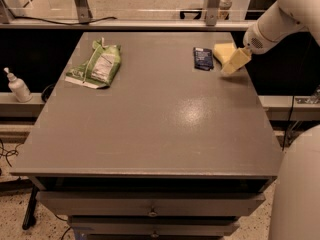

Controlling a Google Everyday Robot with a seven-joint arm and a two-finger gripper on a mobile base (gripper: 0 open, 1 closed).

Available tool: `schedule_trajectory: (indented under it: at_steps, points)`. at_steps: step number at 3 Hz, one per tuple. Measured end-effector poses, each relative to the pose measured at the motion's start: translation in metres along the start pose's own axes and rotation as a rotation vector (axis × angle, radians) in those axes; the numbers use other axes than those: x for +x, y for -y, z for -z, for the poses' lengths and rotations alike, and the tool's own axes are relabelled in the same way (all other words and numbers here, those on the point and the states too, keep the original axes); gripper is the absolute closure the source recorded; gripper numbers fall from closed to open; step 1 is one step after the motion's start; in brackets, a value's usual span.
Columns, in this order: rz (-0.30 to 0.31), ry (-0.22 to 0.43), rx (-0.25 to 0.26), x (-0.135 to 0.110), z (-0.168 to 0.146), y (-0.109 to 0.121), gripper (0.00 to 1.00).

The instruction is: Move sponge near rxbar blueberry

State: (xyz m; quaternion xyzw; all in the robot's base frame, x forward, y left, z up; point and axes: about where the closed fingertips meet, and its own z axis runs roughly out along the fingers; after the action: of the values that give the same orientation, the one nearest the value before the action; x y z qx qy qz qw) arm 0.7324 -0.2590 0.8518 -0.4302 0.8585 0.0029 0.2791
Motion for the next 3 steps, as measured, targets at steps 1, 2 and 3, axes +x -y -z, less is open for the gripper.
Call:
schedule_trajectory:
  at_steps: [1, 2, 3]
  points:
    - [0.02, 0.015, -0.028, -0.007, 0.002, -0.011, 0.0]
    - [0.008, 0.053, -0.073, 0.003, 0.016, -0.012, 0.0]
    - [-0.015, 0.166, -0.12, 0.017, 0.062, -0.002, 0.0]
